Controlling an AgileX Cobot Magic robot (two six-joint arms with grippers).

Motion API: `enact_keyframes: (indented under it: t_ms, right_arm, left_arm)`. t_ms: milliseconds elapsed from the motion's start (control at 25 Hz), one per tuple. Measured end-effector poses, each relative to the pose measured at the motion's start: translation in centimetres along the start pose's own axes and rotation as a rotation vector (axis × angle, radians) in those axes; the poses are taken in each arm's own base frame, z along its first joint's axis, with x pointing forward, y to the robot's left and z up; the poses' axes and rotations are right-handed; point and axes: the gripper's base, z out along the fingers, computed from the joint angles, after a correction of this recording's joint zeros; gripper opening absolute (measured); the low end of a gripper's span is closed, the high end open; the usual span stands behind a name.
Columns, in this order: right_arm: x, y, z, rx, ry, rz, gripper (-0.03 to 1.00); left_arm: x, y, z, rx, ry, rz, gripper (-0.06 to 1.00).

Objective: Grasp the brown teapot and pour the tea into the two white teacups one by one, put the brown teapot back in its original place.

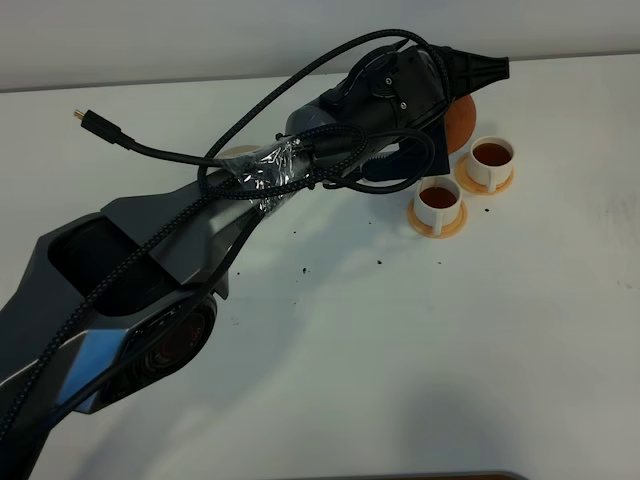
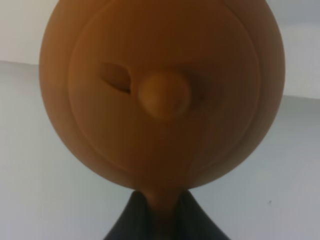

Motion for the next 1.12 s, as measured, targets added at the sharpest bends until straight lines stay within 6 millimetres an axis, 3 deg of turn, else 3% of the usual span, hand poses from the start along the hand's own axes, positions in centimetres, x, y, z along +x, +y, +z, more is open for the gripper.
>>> enact_keyframes:
  t_ms: [1120]
  right_arm:
    - [0.00, 0.00, 0.00, 0.000, 0.000, 0.000, 0.31]
  left_arm:
    - [-0.13, 0.53, -0.16, -0.019, 0.006, 0.019, 0.11]
